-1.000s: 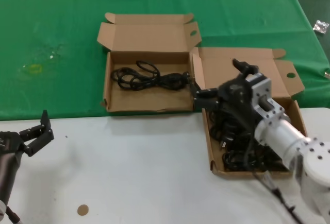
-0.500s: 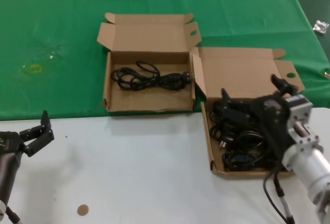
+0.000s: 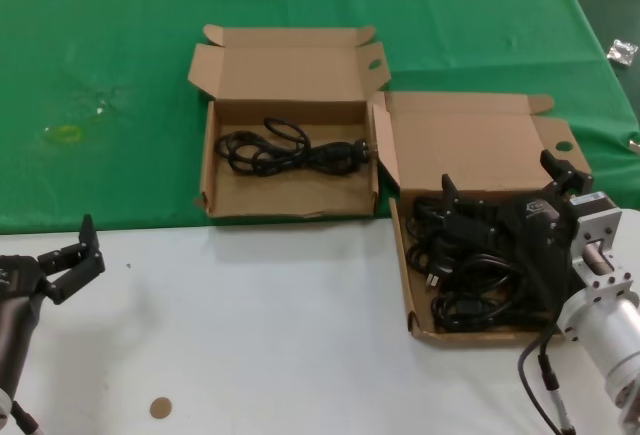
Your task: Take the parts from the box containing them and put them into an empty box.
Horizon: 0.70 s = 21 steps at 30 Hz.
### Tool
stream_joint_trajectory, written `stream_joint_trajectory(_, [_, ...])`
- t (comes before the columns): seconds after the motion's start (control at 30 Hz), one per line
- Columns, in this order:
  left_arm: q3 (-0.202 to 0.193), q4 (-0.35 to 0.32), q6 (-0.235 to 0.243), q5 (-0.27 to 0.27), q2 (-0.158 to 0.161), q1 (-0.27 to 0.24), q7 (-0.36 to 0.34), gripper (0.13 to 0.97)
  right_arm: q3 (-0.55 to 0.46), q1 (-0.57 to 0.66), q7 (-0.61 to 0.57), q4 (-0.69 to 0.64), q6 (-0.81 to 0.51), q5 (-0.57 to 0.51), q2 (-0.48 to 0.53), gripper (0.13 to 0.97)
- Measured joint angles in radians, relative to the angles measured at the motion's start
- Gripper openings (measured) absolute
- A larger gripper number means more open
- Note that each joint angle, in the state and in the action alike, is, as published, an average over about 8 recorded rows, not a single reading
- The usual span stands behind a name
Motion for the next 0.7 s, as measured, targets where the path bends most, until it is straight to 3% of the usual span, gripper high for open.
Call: stream_joint_trajectory(0.7, [0.000, 0.000, 0.000, 0.000, 0.000, 0.000, 0.000, 0.966, 0.000, 0.000, 0.000, 0.000, 0.000, 0.000, 0.000, 0.966])
